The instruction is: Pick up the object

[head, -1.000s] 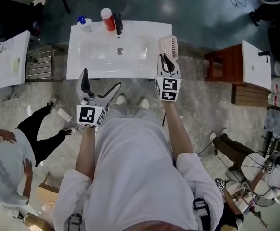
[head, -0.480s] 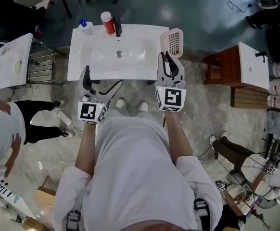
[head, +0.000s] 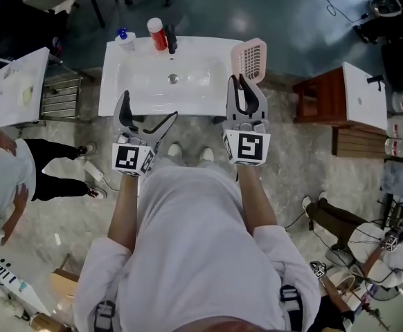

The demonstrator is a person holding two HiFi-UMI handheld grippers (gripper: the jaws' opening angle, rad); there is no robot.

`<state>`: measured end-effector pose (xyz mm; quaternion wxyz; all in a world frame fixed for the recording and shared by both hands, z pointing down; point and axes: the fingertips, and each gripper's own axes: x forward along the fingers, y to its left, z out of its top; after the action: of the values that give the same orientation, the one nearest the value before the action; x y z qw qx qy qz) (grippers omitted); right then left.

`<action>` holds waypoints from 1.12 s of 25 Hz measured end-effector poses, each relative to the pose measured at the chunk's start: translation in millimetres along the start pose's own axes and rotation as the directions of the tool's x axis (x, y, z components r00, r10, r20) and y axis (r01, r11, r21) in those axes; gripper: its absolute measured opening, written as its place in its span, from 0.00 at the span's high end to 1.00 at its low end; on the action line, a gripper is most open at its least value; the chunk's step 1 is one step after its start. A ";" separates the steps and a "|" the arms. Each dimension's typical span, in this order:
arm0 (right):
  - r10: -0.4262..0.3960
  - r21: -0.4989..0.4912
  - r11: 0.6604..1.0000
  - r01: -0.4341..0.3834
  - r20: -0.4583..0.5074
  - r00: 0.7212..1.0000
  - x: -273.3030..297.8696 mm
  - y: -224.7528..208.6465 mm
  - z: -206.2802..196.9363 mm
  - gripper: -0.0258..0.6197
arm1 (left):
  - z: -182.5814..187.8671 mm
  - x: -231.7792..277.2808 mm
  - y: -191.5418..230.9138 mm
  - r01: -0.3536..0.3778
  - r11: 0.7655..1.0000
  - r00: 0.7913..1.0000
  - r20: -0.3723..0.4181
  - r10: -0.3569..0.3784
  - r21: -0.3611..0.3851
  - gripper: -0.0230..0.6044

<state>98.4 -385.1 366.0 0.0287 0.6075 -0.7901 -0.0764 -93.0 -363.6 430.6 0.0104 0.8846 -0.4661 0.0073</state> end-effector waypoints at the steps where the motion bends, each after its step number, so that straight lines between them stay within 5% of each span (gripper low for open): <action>1: 0.001 0.000 1.000 -0.001 0.001 1.000 0.3 0.8 0.5 0.88 | 0.4 0.0 0.8 0.001 1.000 1.000 0.000 -0.001 0.001 0.02; 28: -0.007 -0.002 1.000 0.007 -0.022 1.000 2.6 3.0 -9.6 0.89 | -4.2 3.0 5.4 0.009 1.000 1.000 -0.006 -0.009 -0.001 0.02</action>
<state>96.2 -387.6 375.8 0.0378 0.6112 -0.7875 -0.0705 -95.8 -369.0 435.0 0.0122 0.8867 -0.4621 0.0097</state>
